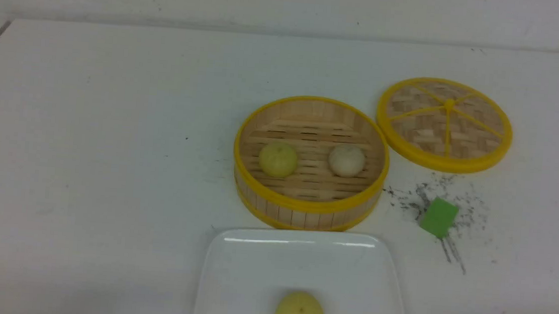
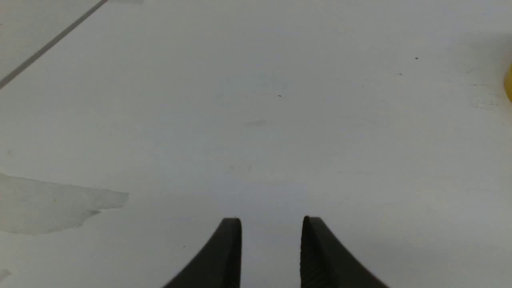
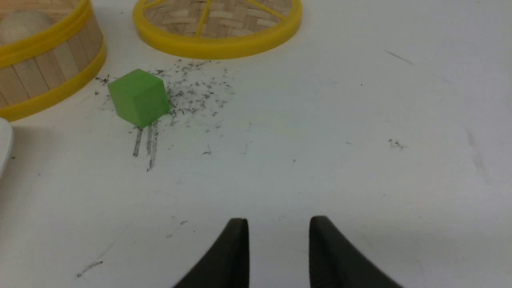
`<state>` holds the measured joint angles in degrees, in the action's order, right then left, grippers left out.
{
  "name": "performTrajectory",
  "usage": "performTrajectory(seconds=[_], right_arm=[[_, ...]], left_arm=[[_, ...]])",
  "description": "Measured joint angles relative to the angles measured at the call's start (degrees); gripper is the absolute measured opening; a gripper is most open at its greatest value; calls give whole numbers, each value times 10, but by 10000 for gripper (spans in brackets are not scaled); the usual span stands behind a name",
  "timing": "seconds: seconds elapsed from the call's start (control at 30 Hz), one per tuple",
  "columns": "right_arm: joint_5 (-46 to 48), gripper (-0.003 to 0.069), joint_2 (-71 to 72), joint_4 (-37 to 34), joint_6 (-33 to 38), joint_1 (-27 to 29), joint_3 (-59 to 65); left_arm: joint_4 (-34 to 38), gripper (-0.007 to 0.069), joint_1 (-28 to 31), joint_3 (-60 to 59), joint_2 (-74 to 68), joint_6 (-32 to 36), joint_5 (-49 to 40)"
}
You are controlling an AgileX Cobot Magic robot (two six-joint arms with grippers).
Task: Put the steamed buns into the plate on the white tablecloth.
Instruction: 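Reach toward a bun in the bamboo steamer with the right gripper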
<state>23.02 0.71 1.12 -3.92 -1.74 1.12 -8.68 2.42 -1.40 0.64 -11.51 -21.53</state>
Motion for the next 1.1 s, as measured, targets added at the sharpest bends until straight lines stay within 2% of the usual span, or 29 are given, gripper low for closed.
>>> performTrajectory(seconds=[0.9, 1.1], right_arm=[[0, 240, 0, 0, 0, 0, 0], [0, 240, 0, 44, 0, 0, 0]], left_arm=[[0, 241, 0, 0, 0, 0, 0], [-2, 241, 0, 0, 0, -2, 0]])
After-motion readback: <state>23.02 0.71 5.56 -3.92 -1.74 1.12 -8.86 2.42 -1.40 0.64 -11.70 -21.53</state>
